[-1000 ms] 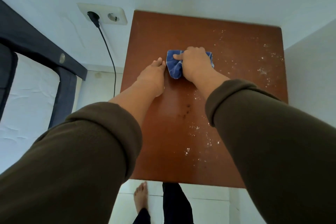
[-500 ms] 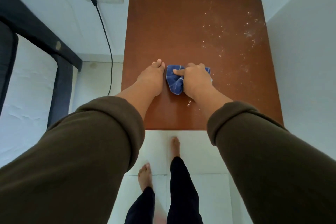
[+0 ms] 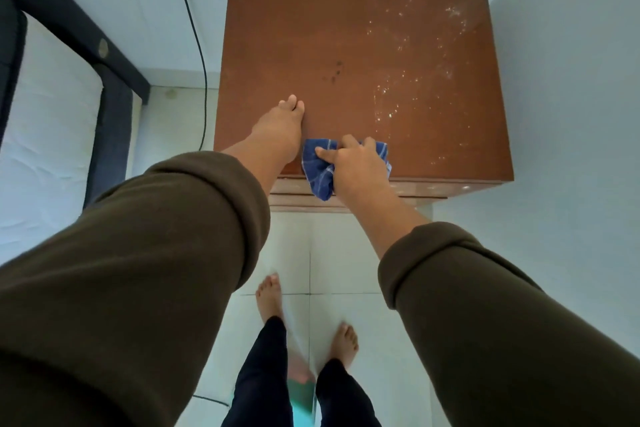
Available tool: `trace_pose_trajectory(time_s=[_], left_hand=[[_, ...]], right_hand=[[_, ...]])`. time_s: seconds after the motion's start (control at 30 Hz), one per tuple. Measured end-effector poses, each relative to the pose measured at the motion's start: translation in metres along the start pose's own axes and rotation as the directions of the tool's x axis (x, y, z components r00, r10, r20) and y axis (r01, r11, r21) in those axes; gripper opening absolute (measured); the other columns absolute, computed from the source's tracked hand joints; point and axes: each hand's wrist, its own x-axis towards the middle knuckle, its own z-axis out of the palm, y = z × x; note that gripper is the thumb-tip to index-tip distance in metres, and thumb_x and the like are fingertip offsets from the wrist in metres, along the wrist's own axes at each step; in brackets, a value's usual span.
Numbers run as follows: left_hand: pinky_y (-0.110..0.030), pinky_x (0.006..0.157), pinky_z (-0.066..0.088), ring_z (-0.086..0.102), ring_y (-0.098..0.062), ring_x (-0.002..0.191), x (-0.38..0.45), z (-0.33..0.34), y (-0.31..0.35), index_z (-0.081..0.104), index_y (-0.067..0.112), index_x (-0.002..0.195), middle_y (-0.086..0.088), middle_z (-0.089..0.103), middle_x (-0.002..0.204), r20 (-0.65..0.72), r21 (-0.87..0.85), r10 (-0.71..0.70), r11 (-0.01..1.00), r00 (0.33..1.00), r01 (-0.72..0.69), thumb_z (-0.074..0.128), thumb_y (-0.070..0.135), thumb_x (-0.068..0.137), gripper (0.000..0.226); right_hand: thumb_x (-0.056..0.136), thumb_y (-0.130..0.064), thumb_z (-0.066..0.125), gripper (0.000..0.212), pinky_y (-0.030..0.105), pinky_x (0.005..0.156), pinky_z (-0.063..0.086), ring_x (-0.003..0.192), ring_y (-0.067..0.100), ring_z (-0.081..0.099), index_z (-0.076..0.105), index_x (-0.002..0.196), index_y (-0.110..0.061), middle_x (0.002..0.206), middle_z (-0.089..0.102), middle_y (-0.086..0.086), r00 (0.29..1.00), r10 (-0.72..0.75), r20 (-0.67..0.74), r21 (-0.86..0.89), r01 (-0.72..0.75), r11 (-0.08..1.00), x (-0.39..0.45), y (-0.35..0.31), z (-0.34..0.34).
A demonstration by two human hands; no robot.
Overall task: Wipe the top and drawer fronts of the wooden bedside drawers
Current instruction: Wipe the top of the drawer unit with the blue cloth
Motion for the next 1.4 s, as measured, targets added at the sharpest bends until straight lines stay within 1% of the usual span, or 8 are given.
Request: trace_pose_trajectory(time_s=[0.23, 0.4, 0.57, 0.67, 0.77, 0.93, 1.13, 1.4], left_hand=[[-0.04, 0.115, 0.027, 0.013, -0.025, 0.146, -0.022, 0.013, 0.013, 0.005, 0.012, 0.154, -0.003, 0.001, 0.161, -0.015, 0.04, -0.043, 0.998, 0.999, 0.044, 0.05, 0.002, 0.095, 0.074], [-0.041, 0.111, 0.032, 0.02, -0.027, 0.144, -0.035, 0.02, 0.017, 0.006, 0.014, 0.154, -0.002, 0.002, 0.161, 0.009, 0.083, -0.031, 0.996, 0.999, 0.03, 0.049, 0.001, 0.094, 0.075], [-0.042, 0.104, 0.04, 0.035, -0.031, 0.135, -0.037, 0.004, 0.019, 0.022, 0.018, 0.151, -0.006, 0.023, 0.156, 0.054, 0.184, -0.019, 0.983, 0.998, 0.008, 0.048, 0.002, 0.093, 0.065], [-0.038, 0.089, 0.05, 0.055, -0.032, 0.111, -0.028, -0.014, 0.018, 0.046, 0.016, 0.139, -0.013, 0.052, 0.132, 0.074, 0.233, -0.012, 0.972, 0.997, -0.006, 0.043, 0.002, 0.094, 0.047], [-0.037, 0.086, 0.05, 0.057, -0.034, 0.111, -0.013, -0.035, 0.016, 0.051, 0.015, 0.134, -0.013, 0.056, 0.127, 0.115, 0.299, 0.037, 0.952, 0.993, -0.07, 0.046, 0.004, 0.093, 0.043], [-0.038, 0.097, 0.049, 0.053, -0.033, 0.121, 0.016, -0.063, 0.002, 0.044, 0.017, 0.141, -0.012, 0.051, 0.136, 0.137, 0.215, 0.025, 0.975, 0.99, -0.054, 0.051, 0.008, 0.092, 0.05], [-0.039, 0.116, 0.026, 0.019, -0.026, 0.145, 0.072, -0.095, 0.009, 0.014, 0.02, 0.153, -0.001, 0.006, 0.16, 0.075, -0.015, 0.069, 0.998, 0.995, -0.069, 0.057, 0.021, 0.093, 0.074], [-0.043, 0.117, 0.023, 0.005, -0.024, 0.148, 0.178, -0.141, 0.032, 0.008, 0.02, 0.154, 0.0, -0.01, 0.16, 0.044, -0.099, 0.005, 0.995, 0.999, -0.001, 0.061, 0.027, 0.091, 0.082]], right_hand=[[0.099, -0.024, 0.046, 0.046, 0.037, 0.102, 0.038, 0.125, 0.035, 0.039, 0.039, 0.143, -0.03, 0.136, 0.041, 0.007, 0.999, -0.042, 0.023, -0.002, 0.042, 0.999, -0.028, 0.002, 0.019], [0.094, -0.018, 0.049, 0.018, 0.035, 0.085, 0.044, 0.111, 0.032, 0.056, 0.065, 0.09, -0.01, 0.088, 0.051, 0.005, 0.987, -0.036, 0.159, 0.043, 0.029, 0.999, -0.037, 0.004, 0.031], [0.095, -0.012, 0.044, 0.03, 0.032, 0.086, 0.044, 0.108, 0.029, 0.057, 0.066, 0.115, -0.016, 0.1, 0.05, 0.007, 0.997, -0.058, -0.045, 0.123, 0.063, 0.99, -0.042, 0.017, 0.008], [0.093, -0.009, 0.046, 0.033, 0.032, 0.082, 0.046, 0.103, 0.028, 0.059, 0.067, 0.116, -0.017, 0.103, 0.056, 0.006, 0.996, -0.051, -0.069, 0.155, 0.061, 0.986, -0.027, 0.024, -0.021], [0.087, -0.001, 0.047, 0.038, 0.036, 0.085, 0.053, 0.1, 0.03, 0.062, 0.068, 0.116, -0.015, 0.115, 0.065, 0.01, 0.997, -0.026, -0.078, 0.209, 0.042, 0.977, -0.01, 0.03, -0.055], [0.094, -0.007, 0.047, 0.04, 0.034, 0.088, 0.047, 0.109, 0.029, 0.056, 0.063, 0.125, -0.025, 0.118, 0.058, 0.009, 0.962, 0.046, -0.268, 0.18, 0.003, 0.984, 0.034, 0.046, -0.101], [0.098, -0.014, 0.046, 0.039, 0.034, 0.089, 0.044, 0.115, 0.029, 0.049, 0.055, 0.133, -0.028, 0.124, 0.054, 0.007, 0.898, 0.129, -0.422, 0.207, -0.043, 0.977, 0.109, 0.08, -0.14], [0.1, -0.016, 0.039, 0.036, 0.037, 0.102, 0.038, 0.122, 0.033, 0.047, 0.054, 0.133, -0.019, 0.134, 0.049, 0.012, 0.907, 0.101, -0.408, 0.171, -0.033, 0.985, 0.235, 0.131, -0.191]])
